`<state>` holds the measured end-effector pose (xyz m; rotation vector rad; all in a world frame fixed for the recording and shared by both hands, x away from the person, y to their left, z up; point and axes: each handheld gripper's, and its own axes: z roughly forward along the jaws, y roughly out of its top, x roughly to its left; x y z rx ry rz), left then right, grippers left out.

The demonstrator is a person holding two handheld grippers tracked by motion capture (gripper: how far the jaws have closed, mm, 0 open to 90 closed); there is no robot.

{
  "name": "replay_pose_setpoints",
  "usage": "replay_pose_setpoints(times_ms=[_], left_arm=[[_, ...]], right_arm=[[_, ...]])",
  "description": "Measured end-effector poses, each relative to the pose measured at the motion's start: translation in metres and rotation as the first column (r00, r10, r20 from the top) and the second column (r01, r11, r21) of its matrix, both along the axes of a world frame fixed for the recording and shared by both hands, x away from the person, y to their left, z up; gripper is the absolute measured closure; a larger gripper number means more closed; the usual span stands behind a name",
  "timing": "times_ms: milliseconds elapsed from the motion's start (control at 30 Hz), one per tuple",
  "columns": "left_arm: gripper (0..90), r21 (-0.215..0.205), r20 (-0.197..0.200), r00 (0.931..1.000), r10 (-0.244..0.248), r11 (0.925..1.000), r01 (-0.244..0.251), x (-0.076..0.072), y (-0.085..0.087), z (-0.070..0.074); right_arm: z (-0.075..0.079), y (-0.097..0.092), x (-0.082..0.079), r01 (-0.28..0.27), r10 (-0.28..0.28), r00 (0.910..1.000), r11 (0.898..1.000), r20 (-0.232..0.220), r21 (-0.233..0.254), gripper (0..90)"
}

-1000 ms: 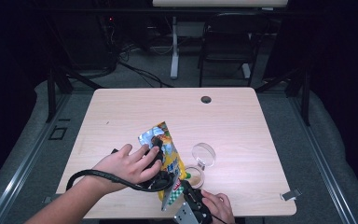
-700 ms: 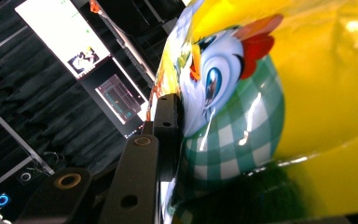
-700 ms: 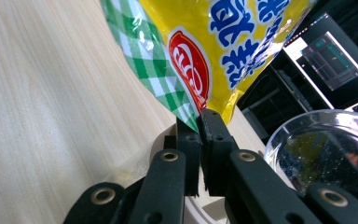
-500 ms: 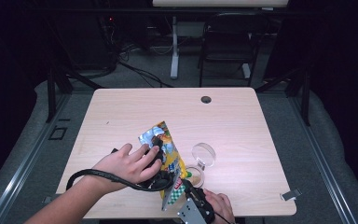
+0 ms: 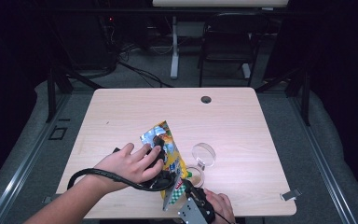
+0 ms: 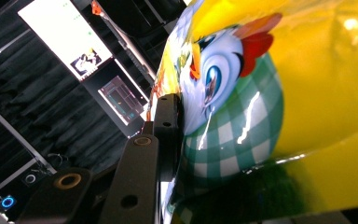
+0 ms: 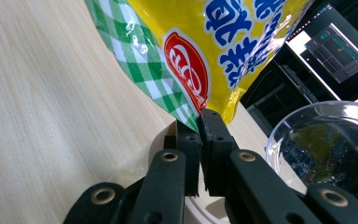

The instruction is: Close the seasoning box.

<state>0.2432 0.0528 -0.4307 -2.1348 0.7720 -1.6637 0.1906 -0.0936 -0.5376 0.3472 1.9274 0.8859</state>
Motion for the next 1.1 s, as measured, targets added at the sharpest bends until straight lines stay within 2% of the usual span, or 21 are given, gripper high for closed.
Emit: replay_pose_setpoints(times_ms=[700, 1100], left_arm=[[74.7, -0.005, 0.002, 1.0, 0.006, 1.0, -0.006, 0.0009, -0.001, 0.0042], [74.7, 0.003, -0.008, 0.9999, 0.011, 0.9999, -0.011, 0.003, -0.0009, 0.0046]], right_arm=[[0.0042, -0.0023, -0.0002, 0.0, -0.001, 0.9999, 0.999, 0.013, 0.042, 87.0], [0.0059, -0.0022, -0.0014, -0.006, 0.006, 1.0, 0.999, -0.003, 0.043, 87.1]])
